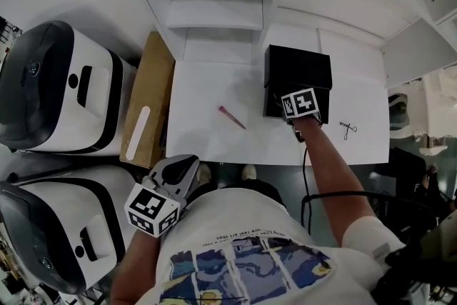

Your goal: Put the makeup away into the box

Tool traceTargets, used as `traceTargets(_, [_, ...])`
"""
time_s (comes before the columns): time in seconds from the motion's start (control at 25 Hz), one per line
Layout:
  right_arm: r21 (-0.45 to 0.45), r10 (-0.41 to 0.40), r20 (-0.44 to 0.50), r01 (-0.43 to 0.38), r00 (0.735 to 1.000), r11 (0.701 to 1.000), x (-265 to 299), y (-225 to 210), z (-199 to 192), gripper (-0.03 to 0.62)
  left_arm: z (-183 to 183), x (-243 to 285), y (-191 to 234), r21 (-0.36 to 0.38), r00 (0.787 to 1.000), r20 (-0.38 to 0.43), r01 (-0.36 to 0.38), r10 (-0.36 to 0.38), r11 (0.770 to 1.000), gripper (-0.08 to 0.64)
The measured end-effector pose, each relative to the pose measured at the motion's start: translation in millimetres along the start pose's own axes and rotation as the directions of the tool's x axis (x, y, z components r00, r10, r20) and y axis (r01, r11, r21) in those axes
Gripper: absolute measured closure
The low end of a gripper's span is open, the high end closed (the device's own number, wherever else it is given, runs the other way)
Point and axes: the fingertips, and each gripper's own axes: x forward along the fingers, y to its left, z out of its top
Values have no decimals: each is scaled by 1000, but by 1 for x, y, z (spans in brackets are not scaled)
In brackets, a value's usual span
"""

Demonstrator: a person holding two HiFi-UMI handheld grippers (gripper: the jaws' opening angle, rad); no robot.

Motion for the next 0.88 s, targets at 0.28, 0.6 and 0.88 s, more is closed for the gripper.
traceTargets(0.28, [72, 17, -18, -16, 1000, 997, 9, 1, -3, 262, -2, 1, 8, -8, 1000, -7, -3, 3, 1000, 546])
traceTargets(0.6, [39, 67, -47, -66, 997, 997, 12, 10, -5, 262, -5, 8, 9, -4, 1000, -24, 14, -14, 1000, 546])
traceTargets(0.88, [4, 92, -72, -92, 993, 996, 12, 15, -9, 262, -6, 7, 11, -3, 999, -27, 20, -20, 1000, 546])
